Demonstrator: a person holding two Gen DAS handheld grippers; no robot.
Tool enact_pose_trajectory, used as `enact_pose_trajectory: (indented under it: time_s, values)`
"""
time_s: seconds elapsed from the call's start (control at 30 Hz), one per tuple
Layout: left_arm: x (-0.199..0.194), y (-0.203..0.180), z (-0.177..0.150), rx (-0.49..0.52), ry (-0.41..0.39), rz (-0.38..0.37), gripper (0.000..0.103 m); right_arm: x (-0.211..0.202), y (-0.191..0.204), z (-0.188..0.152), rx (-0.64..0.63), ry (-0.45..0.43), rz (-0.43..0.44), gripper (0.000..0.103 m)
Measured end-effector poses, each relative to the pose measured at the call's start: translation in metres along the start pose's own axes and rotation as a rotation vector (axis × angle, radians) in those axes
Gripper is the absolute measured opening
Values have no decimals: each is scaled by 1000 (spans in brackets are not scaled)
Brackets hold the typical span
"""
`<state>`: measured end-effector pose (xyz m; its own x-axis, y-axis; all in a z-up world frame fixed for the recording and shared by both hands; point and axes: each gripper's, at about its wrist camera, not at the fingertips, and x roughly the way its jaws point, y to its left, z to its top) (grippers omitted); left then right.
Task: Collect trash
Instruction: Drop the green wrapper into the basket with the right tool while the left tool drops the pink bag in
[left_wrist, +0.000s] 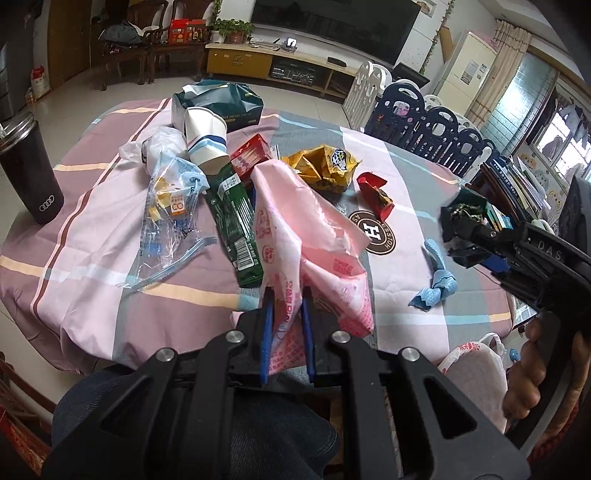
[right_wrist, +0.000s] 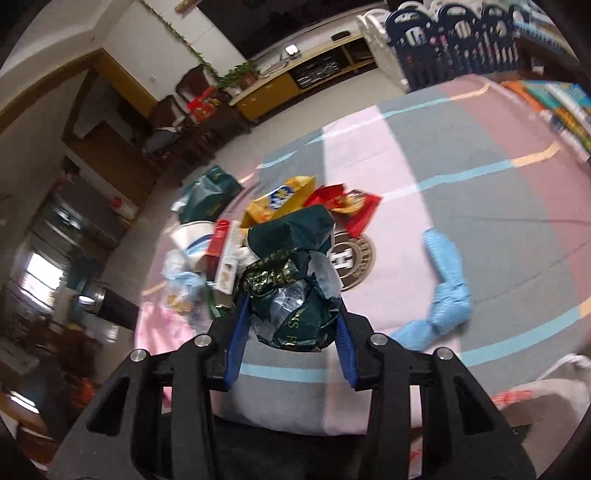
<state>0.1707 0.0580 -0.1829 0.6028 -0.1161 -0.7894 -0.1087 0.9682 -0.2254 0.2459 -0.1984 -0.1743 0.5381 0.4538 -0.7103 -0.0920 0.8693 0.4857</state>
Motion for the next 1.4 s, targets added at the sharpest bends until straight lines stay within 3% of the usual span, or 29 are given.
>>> enact_pose_trajectory:
  time_s: [0.1,0.27,0.37,0.73,1.1,1.27,1.4]
  values:
    - [-4,-5,0,21,-1,22,15,-15,12,-6,-111,-10,-160,43]
    - [-15,-16,-2,74,-14,57,15,-41,8,-41,-216,-3,-318,43]
    - [-20,-20,-3,84,-18,60,15,-55,-6,-60,-209,16,-378,43]
    - [-52,-49,-11,146,-57,6,15,-105,-13,-83,-153,5,-384,43]
    - [-78,-106,-29,246,-83,-113,15,-158,-31,-96,-127,-26,-442,43]
    - [-86,-128,-39,296,-79,-154,15,-173,-53,-116,-90,13,-479,43]
    - [-92,-138,-46,317,-76,-178,15,-163,-82,-138,16,116,-497,44]
